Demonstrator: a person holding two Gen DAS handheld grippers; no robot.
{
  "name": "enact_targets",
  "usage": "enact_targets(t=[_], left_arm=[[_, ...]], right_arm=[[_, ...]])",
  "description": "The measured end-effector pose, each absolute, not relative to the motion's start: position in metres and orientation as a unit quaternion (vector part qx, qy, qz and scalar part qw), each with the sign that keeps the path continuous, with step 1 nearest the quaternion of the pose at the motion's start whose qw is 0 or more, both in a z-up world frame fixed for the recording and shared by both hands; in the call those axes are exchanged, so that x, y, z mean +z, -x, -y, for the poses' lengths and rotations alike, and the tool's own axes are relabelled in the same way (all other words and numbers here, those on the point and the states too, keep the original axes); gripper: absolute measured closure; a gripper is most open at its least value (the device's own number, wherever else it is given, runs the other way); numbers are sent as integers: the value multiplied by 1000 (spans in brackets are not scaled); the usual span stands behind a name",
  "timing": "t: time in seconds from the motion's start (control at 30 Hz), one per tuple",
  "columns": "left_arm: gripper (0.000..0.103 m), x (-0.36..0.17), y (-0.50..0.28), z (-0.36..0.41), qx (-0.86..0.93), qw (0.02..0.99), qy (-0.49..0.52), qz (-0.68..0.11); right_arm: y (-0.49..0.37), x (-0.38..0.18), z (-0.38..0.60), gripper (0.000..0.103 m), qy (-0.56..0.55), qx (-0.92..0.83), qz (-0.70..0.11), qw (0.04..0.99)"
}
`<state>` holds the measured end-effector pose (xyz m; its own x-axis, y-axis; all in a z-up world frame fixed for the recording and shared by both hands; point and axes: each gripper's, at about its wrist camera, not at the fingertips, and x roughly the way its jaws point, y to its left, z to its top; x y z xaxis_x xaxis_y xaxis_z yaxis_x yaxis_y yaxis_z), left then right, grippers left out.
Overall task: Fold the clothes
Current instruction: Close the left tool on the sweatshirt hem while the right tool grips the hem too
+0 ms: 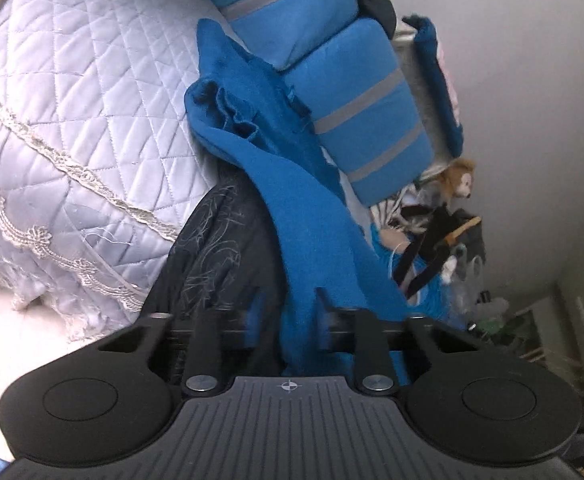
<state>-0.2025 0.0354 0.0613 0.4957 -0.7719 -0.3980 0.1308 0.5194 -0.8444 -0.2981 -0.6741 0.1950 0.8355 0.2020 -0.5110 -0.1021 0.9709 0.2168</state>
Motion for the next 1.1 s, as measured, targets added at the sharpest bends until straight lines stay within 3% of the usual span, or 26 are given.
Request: enact_targets(t=[0.67,0.77,0.83,1.1], left_arm=[[95,74,198,-25,-266,796,359,-409],[95,73,198,-26,-266,794,361,-410],[95,72,198,-26,-266,794,363,-410],[94,70,199,-27,-267,790,372,-408]], right_arm=[[305,87,650,0,-265,227,-369,862],[309,68,654,6,-324,246,-362,839],[312,58,657,19,-363,259,-347,825],[321,32,663,52,-467,297,-298,778]])
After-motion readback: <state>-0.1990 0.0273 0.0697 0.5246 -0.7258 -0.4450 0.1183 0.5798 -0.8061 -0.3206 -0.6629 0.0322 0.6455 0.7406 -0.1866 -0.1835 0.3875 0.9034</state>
